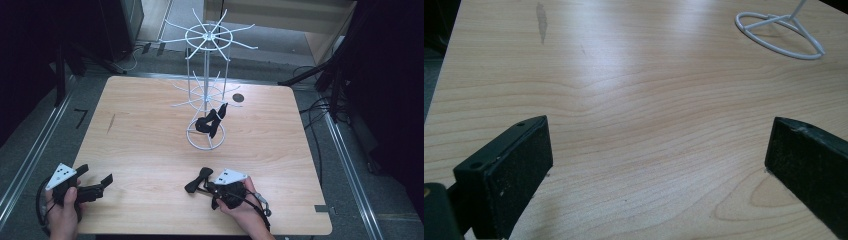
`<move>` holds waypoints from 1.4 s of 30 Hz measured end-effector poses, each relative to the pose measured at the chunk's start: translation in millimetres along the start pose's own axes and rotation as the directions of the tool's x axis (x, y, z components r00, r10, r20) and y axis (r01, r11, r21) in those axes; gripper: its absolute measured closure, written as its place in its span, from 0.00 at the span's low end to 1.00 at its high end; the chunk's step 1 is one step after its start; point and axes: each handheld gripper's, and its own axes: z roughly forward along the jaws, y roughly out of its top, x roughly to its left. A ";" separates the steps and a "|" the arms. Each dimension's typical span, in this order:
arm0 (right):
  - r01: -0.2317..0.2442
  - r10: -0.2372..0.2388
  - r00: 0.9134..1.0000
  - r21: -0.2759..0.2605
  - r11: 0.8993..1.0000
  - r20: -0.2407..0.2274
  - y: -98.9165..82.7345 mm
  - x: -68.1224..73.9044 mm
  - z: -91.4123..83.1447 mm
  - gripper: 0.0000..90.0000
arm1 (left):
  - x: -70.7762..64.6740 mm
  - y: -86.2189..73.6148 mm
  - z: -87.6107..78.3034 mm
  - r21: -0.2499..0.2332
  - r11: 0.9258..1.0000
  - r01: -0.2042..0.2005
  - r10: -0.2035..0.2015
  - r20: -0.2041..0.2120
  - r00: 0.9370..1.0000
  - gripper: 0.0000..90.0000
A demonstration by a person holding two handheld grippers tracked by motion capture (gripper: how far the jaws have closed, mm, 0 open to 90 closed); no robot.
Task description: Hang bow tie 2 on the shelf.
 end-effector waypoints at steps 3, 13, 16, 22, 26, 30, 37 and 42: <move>0.019 -0.019 1.000 -0.029 0.999 0.021 3.2 3.5 -3.0 1.00 | 0.1 0.1 0.1 0.002 1.000 0.001 -0.001 0.002 1.000 0.00; 0.114 -0.095 0.989 -0.178 0.977 0.110 22.7 10.3 -23.2 1.00 | -0.3 0.4 0.8 0.009 1.000 -0.007 0.007 0.001 1.000 0.00; 0.140 -0.115 0.986 -0.221 0.965 0.120 29.5 13.1 -29.8 1.00 | -0.3 0.5 0.7 0.011 1.000 -0.008 0.008 0.003 1.000 0.00; 0.127 -0.109 0.990 -0.235 0.964 0.091 33.6 13.9 -30.5 1.00 | -0.3 0.5 0.9 0.011 1.000 -0.009 0.009 0.003 1.000 0.00; 0.098 -0.082 0.994 -0.227 0.969 0.078 31.7 9.0 -25.5 1.00 | -0.2 0.5 0.9 0.011 1.000 -0.008 0.008 0.004 1.000 0.00; 0.084 -0.067 0.995 -0.265 0.961 0.072 35.9 8.6 -30.9 1.00 | -0.3 0.6 1.0 0.013 1.000 -0.008 0.008 0.004 1.000 0.00; 0.100 -0.082 0.994 -0.326 0.940 0.068 51.8 12.4 -41.2 1.00 | -0.6 0.4 0.8 0.012 1.000 -0.009 0.009 0.000 1.000 0.00; 0.134 -0.117 0.991 -0.341 0.930 0.071 63.4 16.9 -44.6 1.00 | -0.5 0.4 0.8 0.011 1.000 -0.008 0.008 -0.001 1.000 0.00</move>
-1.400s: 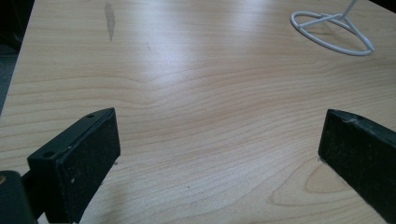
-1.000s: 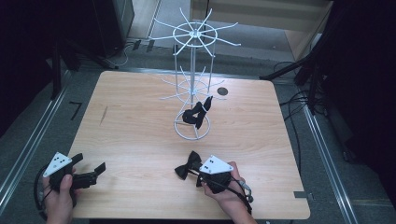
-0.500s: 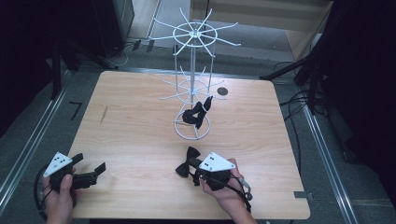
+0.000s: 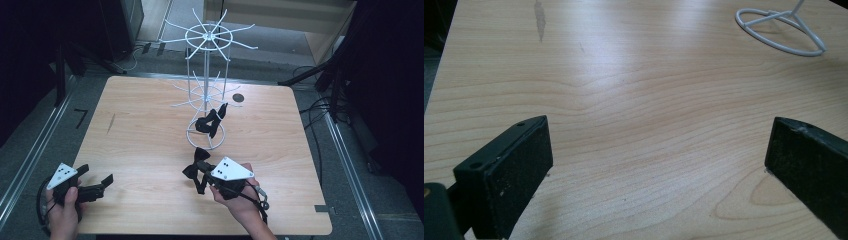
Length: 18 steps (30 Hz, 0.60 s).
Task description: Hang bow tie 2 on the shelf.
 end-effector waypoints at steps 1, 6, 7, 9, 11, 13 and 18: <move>0.005 -0.005 1.000 -0.004 1.000 -0.001 1.9 0.3 0.6 1.00 | 0.0 0.0 0.0 0.000 1.000 0.000 0.000 0.000 1.000 0.00; 0.026 -0.026 1.000 -0.018 0.999 -0.002 13.0 1.2 2.9 1.00 | 0.0 -0.1 -0.1 -0.004 1.000 0.002 -0.002 0.000 1.000 0.00; 0.029 -0.029 1.000 -0.026 0.999 -0.002 15.6 1.0 3.1 1.00 | 0.0 -0.1 -0.1 -0.004 1.000 0.002 -0.002 0.000 1.000 0.00; 0.033 -0.033 0.999 -0.038 0.999 -0.007 21.2 1.0 4.0 1.00 | 0.0 -0.1 -0.1 -0.003 1.000 0.001 -0.001 0.000 1.000 0.00; 0.038 -0.038 0.999 -0.050 0.998 -0.006 27.4 0.8 5.4 1.00 | 0.0 -0.1 0.0 -0.002 1.000 0.001 -0.001 0.000 1.000 0.00; 0.034 -0.034 0.999 -0.057 0.998 -0.006 31.7 0.5 7.0 1.00 | 0.0 -0.1 -0.1 -0.002 1.000 0.000 0.000 -0.001 1.000 0.00; 0.033 -0.033 0.999 -0.084 0.996 -0.006 43.4 -1.7 11.0 1.00 | 0.1 0.1 -0.2 0.001 1.000 0.002 -0.002 0.001 1.000 0.00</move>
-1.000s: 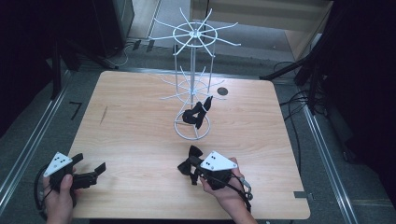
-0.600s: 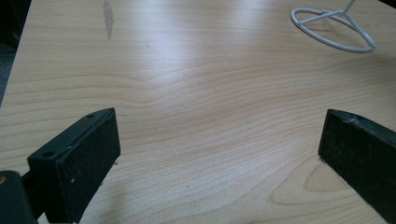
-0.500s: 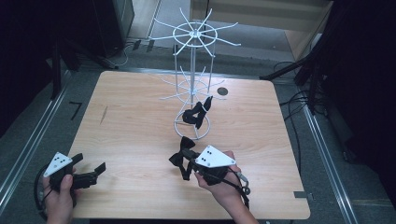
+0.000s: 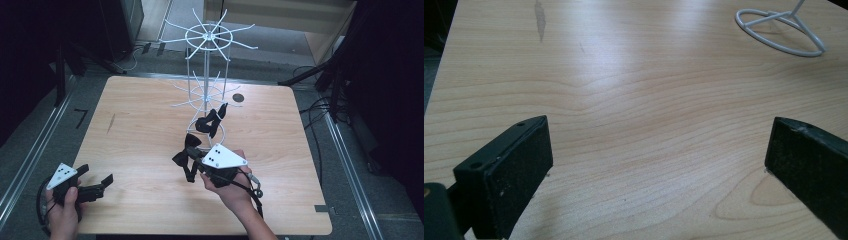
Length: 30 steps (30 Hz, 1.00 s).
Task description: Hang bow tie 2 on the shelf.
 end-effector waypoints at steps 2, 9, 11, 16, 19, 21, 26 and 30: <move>0.001 -0.001 1.000 -0.005 1.000 -0.001 2.4 -0.5 0.9 1.00 | -0.1 -0.1 0.2 -0.002 1.000 0.001 -0.001 0.000 1.000 0.00; -0.003 0.003 1.000 -0.036 0.999 -0.006 18.6 -5.6 7.0 1.00 | 0.0 -0.1 0.2 -0.003 1.000 0.003 -0.003 0.000 1.000 0.00; -0.010 0.009 1.000 -0.044 0.999 -0.007 22.0 -8.1 8.4 1.00 | 0.0 -0.2 0.5 -0.005 1.000 0.003 -0.003 0.001 1.000 0.00; -0.019 0.018 1.000 -0.064 0.998 -0.010 30.3 -14.0 10.4 1.00 | 0.1 -0.1 0.5 -0.003 1.000 -0.001 0.001 0.001 1.000 0.00; -0.019 0.018 1.000 -0.077 0.997 -0.013 34.9 -16.4 11.4 1.00 | 0.1 -0.1 0.4 -0.001 1.000 -0.001 0.001 0.001 1.000 0.00; -0.015 0.014 1.000 -0.081 0.997 -0.012 37.7 -17.9 12.2 1.00 | 0.1 0.0 0.4 -0.002 1.000 -0.001 0.001 0.001 1.000 0.00; -0.019 0.018 1.000 -0.095 0.995 -0.010 44.5 -23.0 14.6 1.00 | 0.1 -0.1 0.5 -0.001 1.000 0.001 -0.001 0.001 1.000 0.00; -0.020 0.019 1.000 -0.097 0.995 -0.008 47.5 -24.7 16.0 1.00 | 0.2 0.0 0.5 -0.001 1.000 0.002 -0.002 0.001 1.000 0.00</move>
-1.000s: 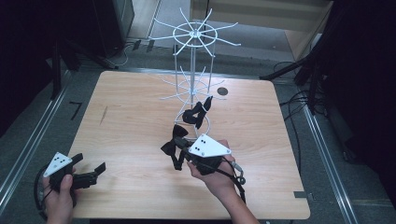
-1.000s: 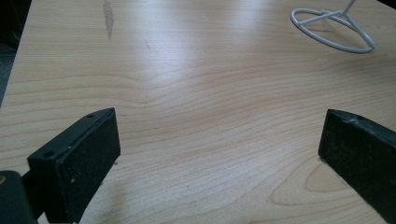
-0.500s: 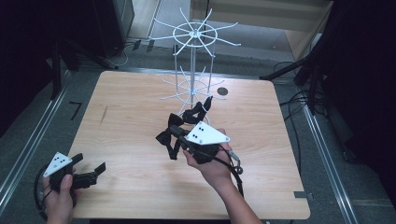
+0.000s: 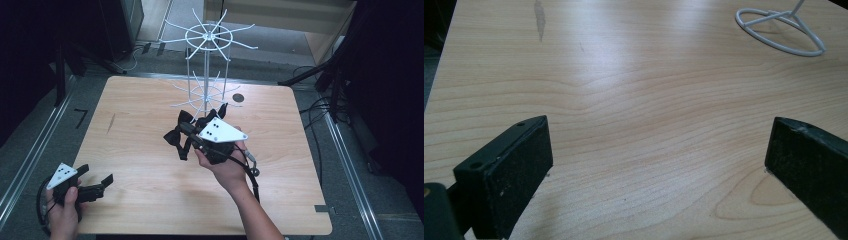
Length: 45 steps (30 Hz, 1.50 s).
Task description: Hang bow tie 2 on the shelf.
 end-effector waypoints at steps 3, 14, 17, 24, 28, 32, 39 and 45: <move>0.003 -0.003 1.000 -0.005 1.000 0.004 3.5 -2.1 1.9 1.00 | 0.1 0.0 0.0 0.000 1.000 0.000 0.000 0.000 1.000 0.00; -0.009 0.009 1.000 -0.024 1.000 0.009 9.9 -8.6 4.9 1.00 | -0.1 0.1 0.2 0.001 1.000 -0.003 0.003 0.000 1.000 0.00; -0.005 0.005 1.000 -0.028 1.000 0.011 13.5 -9.4 4.2 1.00 | -0.1 0.1 0.1 0.001 1.000 -0.003 0.003 0.000 1.000 0.00; -0.006 0.007 1.000 -0.036 0.999 0.027 16.4 -15.9 1.7 1.00 | -0.2 0.1 0.2 0.002 1.000 -0.004 0.004 0.000 1.000 0.00; -0.008 0.009 1.000 -0.031 0.999 0.030 14.8 -19.7 1.7 1.00 | -0.2 0.1 0.2 0.001 1.000 -0.003 0.003 0.000 1.000 0.00; -0.010 0.011 0.999 -0.021 1.000 0.043 10.2 -25.8 1.6 1.00 | -0.3 0.0 0.4 0.002 1.000 -0.003 0.003 -0.001 1.000 0.00; -0.018 0.018 0.998 -0.004 1.000 0.063 4.4 -31.9 3.2 1.00 | -0.6 0.0 0.5 0.001 1.000 -0.002 0.002 -0.001 1.000 0.00; -0.025 0.023 0.994 0.018 1.000 0.109 -6.2 -38.8 7.1 1.00 | -0.6 0.0 0.5 0.001 1.000 -0.003 0.003 -0.001 1.000 0.00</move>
